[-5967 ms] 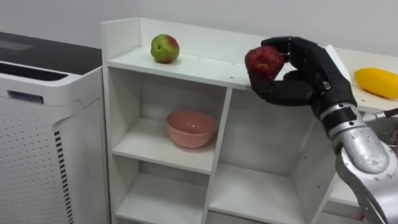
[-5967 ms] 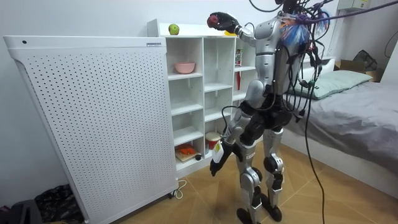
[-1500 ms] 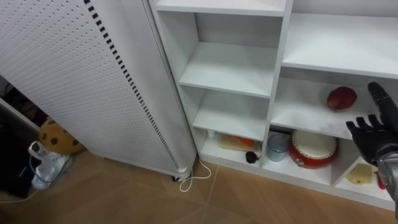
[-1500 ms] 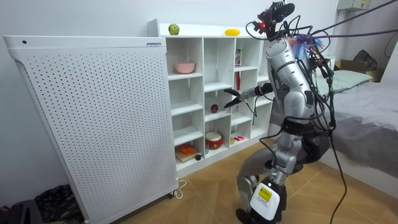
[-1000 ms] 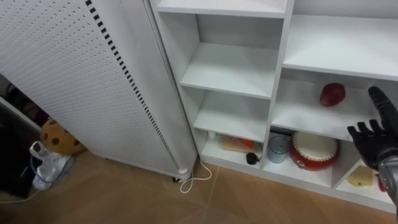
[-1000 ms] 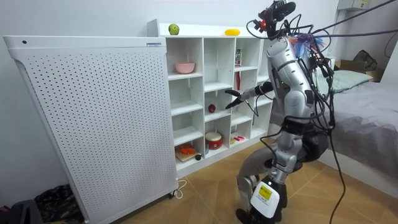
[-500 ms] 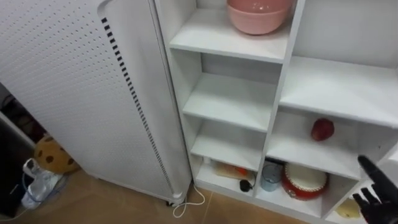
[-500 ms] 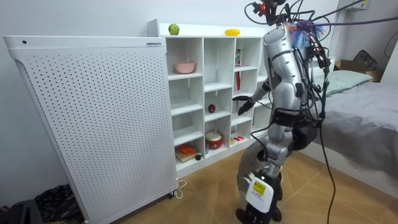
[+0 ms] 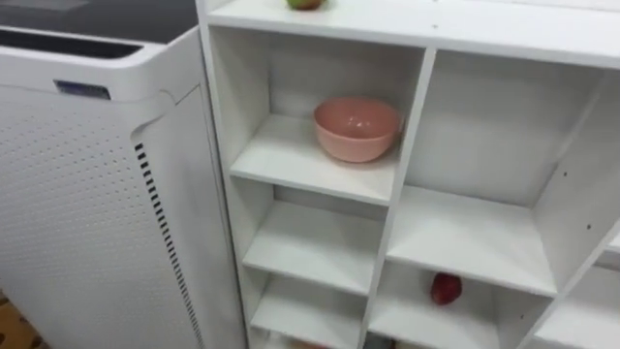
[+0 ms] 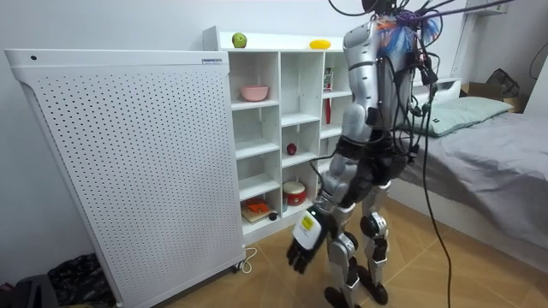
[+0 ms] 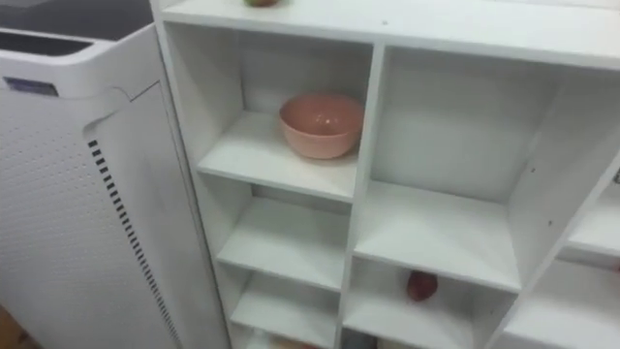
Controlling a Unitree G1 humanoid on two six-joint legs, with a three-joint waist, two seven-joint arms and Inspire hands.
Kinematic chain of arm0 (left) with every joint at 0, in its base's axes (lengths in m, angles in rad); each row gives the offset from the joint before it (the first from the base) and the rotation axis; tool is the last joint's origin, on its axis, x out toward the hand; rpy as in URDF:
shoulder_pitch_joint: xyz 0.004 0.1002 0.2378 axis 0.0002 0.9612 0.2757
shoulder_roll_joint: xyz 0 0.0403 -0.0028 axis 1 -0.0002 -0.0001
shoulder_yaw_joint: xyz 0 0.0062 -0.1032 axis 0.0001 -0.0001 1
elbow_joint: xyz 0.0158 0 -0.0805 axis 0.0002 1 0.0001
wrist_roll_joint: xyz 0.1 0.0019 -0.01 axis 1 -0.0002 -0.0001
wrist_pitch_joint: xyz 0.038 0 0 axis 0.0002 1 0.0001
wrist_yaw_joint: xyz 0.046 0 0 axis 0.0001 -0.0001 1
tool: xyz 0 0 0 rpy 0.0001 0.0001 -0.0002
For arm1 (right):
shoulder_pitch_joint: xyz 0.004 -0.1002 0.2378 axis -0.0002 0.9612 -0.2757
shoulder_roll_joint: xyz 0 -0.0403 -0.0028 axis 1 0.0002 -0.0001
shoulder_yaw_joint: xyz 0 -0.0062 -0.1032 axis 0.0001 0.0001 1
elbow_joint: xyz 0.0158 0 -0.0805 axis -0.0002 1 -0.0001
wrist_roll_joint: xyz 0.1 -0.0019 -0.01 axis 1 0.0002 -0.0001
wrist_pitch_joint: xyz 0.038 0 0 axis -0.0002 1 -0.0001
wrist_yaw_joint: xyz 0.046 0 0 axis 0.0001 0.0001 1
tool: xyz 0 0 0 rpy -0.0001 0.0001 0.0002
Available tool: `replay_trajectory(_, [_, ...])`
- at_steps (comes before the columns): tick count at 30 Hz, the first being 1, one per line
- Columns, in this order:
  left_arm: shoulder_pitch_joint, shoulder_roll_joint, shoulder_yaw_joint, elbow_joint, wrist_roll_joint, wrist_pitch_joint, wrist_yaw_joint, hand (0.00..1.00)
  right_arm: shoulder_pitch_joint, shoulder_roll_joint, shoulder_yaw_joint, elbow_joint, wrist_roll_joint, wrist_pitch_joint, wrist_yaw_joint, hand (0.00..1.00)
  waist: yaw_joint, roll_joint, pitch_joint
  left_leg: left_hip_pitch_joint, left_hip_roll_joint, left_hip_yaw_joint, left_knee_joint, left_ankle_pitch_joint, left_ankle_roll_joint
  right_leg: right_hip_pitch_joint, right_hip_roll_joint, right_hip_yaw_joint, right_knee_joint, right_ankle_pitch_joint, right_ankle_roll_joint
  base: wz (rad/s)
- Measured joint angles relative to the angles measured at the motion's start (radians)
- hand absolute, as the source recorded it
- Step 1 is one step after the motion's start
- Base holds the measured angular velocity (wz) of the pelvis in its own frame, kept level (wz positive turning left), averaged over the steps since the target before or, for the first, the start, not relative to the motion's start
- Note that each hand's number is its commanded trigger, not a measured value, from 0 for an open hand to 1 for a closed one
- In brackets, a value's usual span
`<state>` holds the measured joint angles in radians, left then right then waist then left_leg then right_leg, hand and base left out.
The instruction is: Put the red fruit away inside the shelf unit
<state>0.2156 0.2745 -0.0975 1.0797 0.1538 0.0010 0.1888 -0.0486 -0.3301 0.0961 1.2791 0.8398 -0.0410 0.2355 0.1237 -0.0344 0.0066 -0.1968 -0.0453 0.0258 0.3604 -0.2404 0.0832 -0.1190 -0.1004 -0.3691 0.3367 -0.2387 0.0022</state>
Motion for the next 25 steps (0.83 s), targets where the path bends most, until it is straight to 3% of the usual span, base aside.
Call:
replay_trajectory(2, [-0.001,-0.025,0.051,0.001,0.040,-0.004,0.014,0.00,0.045,0.026,0.000,0.001,-0.095,-0.001,0.003,0.00,-0.018,0.000,-0.0013,0.061,-0.001,0.003,-0.038,0.000,0.000,0.064,0.015,0.011,-0.044,0.006,0.009,-0.09])
replay_trajectory(4, [0.000,-0.042,0.056,0.003,0.068,-0.008,0.019,0.00,0.084,0.051,0.000,0.001,-0.157,-0.001,0.008,0.00,-0.024,0.004,0.0008,0.111,-0.002,0.007,-0.067,-0.001,-0.001,0.113,0.020,0.010,-0.075,0.010,0.014,-0.07])
replay_trajectory(5, [0.000,-0.052,0.059,0.005,0.083,-0.008,0.018,0.00,0.098,0.068,0.000,0.000,-0.198,0.000,0.009,0.00,-0.030,-0.001,-0.0029,0.133,-0.002,0.008,-0.081,-0.001,-0.001,0.132,0.022,0.012,-0.085,0.010,0.014,-0.03])
replay_trajectory(11, [0.018,-0.100,0.137,0.010,0.165,-0.001,0.018,0.00,0.137,0.118,-0.001,0.003,-0.320,0.000,0.016,0.00,-0.049,-0.003,-0.0022,0.224,-0.002,0.016,-0.123,-0.002,-0.003,0.220,0.033,0.028,-0.136,0.016,0.022,-0.05])
replay_trajectory(13, [0.019,-0.101,0.138,0.004,0.186,0.008,0.018,0.00,0.146,0.126,-0.001,0.003,-0.360,0.001,0.010,0.00,-0.062,-0.004,-0.0021,0.230,-0.002,0.014,-0.122,-0.004,-0.003,0.229,0.035,0.031,-0.139,0.017,0.023,0.02])
replay_trajectory(16, [0.016,-0.107,0.137,0.000,0.212,0.026,0.018,0.00,0.153,0.139,-0.003,0.000,-0.399,0.009,-0.014,0.00,-0.071,-0.002,-0.0024,0.241,-0.001,0.026,-0.125,-0.004,-0.003,0.232,0.038,0.073,-0.136,0.017,0.023,-0.09])
replay_trajectory(25, [0.012,-0.127,0.142,0.001,0.252,0.085,0.012,0.00,0.191,0.167,-0.065,0.013,-0.351,0.027,-0.078,0.00,-0.122,0.017,-0.0062,0.286,0.001,0.033,-0.140,-0.004,-0.002,0.266,0.046,0.103,-0.152,0.032,0.023,-0.06])
